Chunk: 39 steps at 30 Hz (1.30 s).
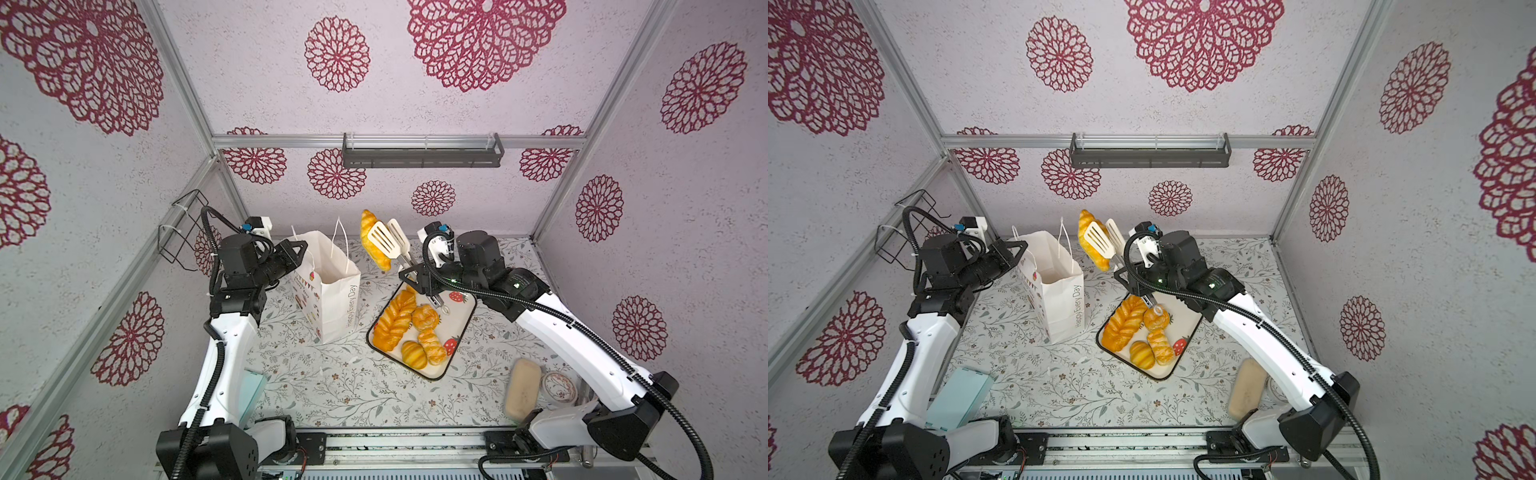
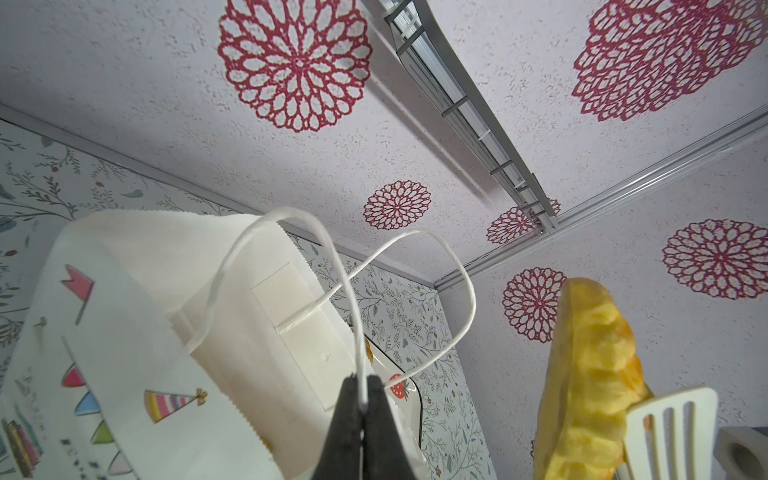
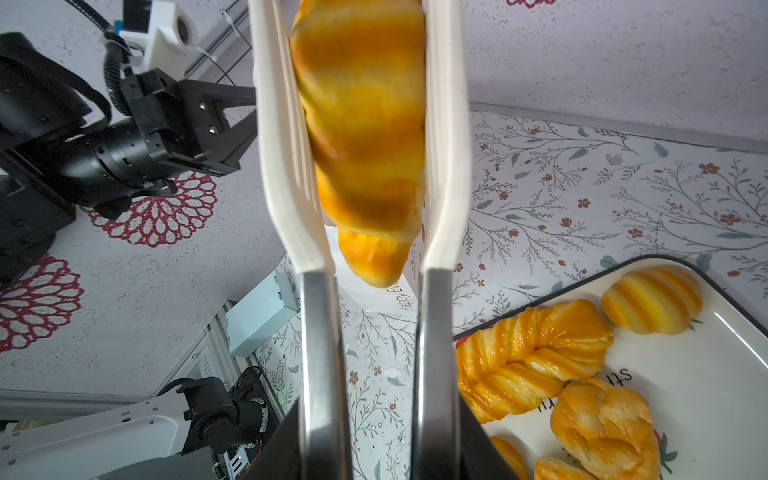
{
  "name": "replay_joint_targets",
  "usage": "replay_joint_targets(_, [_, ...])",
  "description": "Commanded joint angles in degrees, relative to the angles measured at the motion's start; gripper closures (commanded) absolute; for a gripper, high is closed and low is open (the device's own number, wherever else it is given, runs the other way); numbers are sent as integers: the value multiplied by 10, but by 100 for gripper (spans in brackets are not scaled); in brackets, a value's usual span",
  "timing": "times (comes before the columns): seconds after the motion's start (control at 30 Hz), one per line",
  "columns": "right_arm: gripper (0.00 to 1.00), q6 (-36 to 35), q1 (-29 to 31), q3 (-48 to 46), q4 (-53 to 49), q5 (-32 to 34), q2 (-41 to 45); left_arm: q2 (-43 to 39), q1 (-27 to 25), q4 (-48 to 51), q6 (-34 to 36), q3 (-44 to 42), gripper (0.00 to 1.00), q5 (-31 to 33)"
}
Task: Place the fake bread into the paper bag
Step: 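Lift the croissant in the tongs and carry it toward the bag opening, then open the tongs with the right gripper to drop the croissant into the bag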
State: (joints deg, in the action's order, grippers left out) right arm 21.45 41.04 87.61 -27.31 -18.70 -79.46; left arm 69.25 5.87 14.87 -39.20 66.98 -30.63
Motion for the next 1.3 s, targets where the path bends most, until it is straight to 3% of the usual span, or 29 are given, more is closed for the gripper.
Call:
replay_joint_targets(0.0, [60,-16,16,39,39,-23,-6,-33,-3,27,31,-14,100,29])
replay_joint_targets(0.67, [58,-39,111,201,13,-49,-141,-90,1,104,92,-49,94,84])
replay_joint_targets(0.83, [58,-37,113,223,6,-45,-168,-96,2,117,101,-46,100,93])
replay_joint_targets(1.27, [57,-39,110,276,-33,-25,-241,-103,2,145,122,-30,99,124])
